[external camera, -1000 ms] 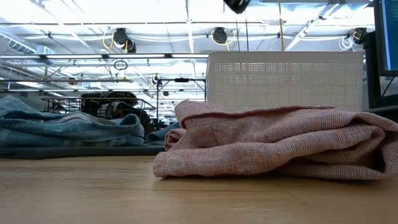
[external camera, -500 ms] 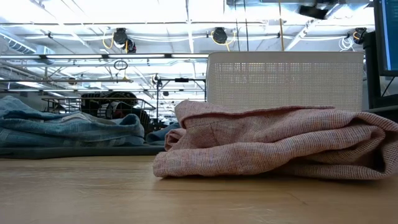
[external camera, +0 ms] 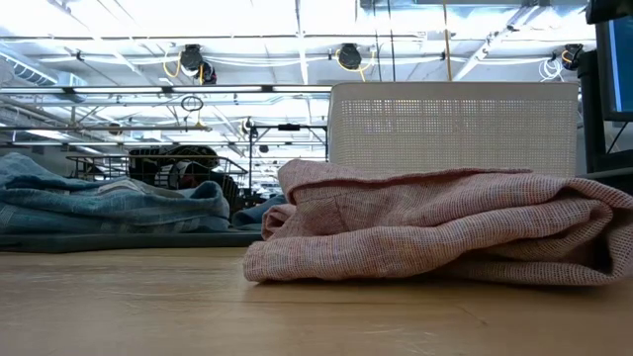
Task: Pick & Place Cloths
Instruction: Put the dark blue sock into the transparent bin
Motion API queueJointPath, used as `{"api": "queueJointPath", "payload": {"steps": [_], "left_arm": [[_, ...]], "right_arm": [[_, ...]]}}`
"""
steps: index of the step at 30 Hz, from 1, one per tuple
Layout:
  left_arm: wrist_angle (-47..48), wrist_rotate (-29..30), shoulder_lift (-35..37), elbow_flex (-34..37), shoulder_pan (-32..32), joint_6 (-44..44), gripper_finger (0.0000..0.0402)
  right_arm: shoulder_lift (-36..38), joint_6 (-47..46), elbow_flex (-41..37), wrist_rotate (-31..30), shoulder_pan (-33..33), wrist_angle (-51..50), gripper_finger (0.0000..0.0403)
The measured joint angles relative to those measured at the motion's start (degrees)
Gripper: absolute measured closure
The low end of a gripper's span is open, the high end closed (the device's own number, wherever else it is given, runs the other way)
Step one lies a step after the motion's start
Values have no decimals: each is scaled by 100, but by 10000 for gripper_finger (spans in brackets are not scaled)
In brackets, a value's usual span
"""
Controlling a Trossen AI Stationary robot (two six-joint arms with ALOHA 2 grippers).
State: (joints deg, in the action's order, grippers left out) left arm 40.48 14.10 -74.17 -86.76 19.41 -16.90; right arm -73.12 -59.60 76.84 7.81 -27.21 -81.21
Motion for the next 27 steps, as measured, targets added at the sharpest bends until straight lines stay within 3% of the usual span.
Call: {"api": "queueJointPath", "payload": {"steps": [5, 12, 20, 27], "left_arm": [[-10, -362, 0, 0, -251, 213, 388], [37, -877, 0, 0, -587, 615, 395], [309, -763, 0, 25, -682, 611, 376], [244, -502, -9, 535, -681, 595, 375]], "right_arm": [[-2, -281, 0, -346, -203, -36, 273], [-4, -890, -230, -337, -332, 8, 259], [-4, -1596, -1129, 158, -454, 334, 175], [-4, -2184, -1861, 471, -454, 1059, 114]]}}
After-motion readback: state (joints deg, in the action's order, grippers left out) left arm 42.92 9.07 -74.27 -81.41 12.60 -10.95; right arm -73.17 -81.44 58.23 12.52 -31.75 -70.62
